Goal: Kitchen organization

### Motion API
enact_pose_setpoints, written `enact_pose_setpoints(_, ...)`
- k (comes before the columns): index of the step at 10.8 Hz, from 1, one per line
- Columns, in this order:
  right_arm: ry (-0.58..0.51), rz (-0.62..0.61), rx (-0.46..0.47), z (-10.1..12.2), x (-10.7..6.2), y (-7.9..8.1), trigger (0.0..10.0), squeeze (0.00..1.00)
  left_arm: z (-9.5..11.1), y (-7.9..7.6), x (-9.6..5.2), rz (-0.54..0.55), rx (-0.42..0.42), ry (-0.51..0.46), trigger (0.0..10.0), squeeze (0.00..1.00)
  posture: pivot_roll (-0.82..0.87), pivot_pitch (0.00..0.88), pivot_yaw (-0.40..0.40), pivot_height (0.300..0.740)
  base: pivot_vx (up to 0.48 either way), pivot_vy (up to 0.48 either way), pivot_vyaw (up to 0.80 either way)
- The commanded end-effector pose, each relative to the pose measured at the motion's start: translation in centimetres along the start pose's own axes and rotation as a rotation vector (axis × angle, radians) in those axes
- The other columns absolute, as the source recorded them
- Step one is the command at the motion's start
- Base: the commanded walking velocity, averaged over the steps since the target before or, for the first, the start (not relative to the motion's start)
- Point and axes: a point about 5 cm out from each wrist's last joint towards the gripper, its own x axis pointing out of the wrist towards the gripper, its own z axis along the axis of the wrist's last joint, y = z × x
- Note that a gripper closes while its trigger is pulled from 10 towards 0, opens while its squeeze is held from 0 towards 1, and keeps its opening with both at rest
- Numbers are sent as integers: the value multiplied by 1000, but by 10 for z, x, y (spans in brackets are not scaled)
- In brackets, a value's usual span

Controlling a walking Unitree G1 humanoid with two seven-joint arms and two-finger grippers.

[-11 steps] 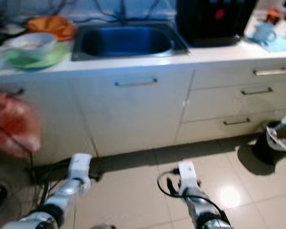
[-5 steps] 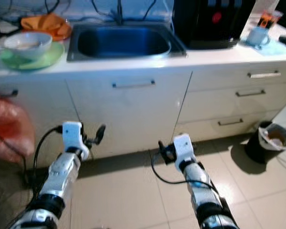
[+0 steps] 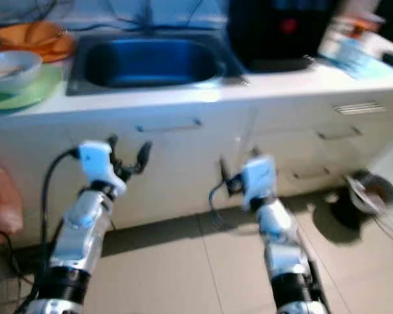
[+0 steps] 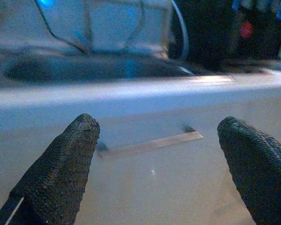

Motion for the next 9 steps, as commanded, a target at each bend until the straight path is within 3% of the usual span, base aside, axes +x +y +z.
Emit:
enact_pose_setpoints(1, -43, -7, 7, 16, 6, 2, 10000, 0, 7, 4, -1, 25, 15, -9, 10000, 0, 65, 7, -53, 740, 465, 0, 0)
enact_pose_setpoints(2, -101, -19, -12, 38, 9, 5, 10000, 0, 25, 3, -1, 28, 42, -67, 10000, 0, 65, 9, -52, 740, 368, 0, 0)
enact_pose_setpoints(5, -164, -55, 113, 77, 5, 6, 10000, 0, 70, 2, -1, 65, 114, -203, 10000, 0, 57, 15, -53, 740, 219, 0, 0)
enact_pose_setpoints(7, -107, -83, 131, 75, 1, 7, 10000, 0, 77, 7, -2, 129, 115, -211, 10000, 0, 60, 15, -56, 740, 0, 0, 0)
enact_pose_setpoints(8, -89, -92, 44, 76, 1, 6, 10000, 0, 74, 9, -2, 153, 109, -190, 10000, 0, 60, 15, -56, 740, 0, 0, 0)
enact_pose_setpoints(9, -83, -93, 113, 76, -1, 6, 10000, 0, 71, 9, -3, 175, 100, -169, 10000, 0, 56, 14, -54, 740, 0, 0, 0)
